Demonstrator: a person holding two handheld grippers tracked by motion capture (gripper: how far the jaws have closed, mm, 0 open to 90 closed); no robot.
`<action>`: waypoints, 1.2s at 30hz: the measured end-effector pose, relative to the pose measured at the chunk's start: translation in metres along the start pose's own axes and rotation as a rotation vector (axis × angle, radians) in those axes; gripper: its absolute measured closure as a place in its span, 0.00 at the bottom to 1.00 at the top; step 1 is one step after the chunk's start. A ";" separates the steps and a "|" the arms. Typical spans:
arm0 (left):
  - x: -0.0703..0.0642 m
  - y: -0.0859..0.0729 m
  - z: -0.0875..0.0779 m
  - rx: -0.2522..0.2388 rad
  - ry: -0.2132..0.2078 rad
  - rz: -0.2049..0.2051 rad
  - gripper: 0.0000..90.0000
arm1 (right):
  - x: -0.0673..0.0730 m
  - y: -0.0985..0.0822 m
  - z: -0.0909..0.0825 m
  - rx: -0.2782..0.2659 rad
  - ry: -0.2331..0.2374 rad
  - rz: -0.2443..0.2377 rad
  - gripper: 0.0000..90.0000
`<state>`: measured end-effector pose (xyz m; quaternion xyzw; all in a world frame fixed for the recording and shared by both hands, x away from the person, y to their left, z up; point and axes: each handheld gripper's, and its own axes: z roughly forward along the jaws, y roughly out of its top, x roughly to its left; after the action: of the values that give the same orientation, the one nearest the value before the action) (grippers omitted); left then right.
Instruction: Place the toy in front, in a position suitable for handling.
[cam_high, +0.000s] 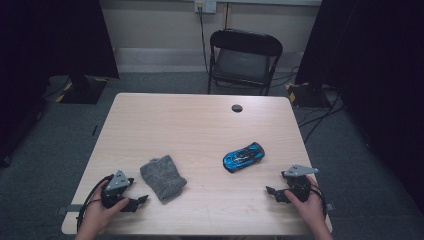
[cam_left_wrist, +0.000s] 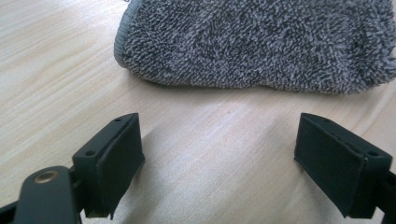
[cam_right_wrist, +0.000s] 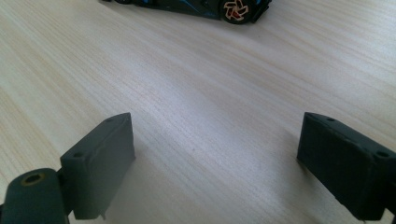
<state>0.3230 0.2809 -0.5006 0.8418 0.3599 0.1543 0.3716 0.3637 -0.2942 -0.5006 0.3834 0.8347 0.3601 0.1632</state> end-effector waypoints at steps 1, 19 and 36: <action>0.000 0.000 0.000 0.000 0.000 -0.001 0.16 | 0.000 0.000 0.000 0.000 0.000 0.001 0.12; -0.002 -0.001 -0.001 0.001 0.003 -0.002 0.16 | -0.014 0.014 0.000 0.004 0.037 0.161 0.16; -0.001 -0.001 -0.001 0.000 -0.003 -0.003 0.16 | -0.030 0.078 0.028 -0.079 -0.040 0.189 0.51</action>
<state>0.3213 0.2810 -0.5005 0.8416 0.3604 0.1524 0.3723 0.4395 -0.2693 -0.4635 0.4608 0.7766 0.3986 0.1600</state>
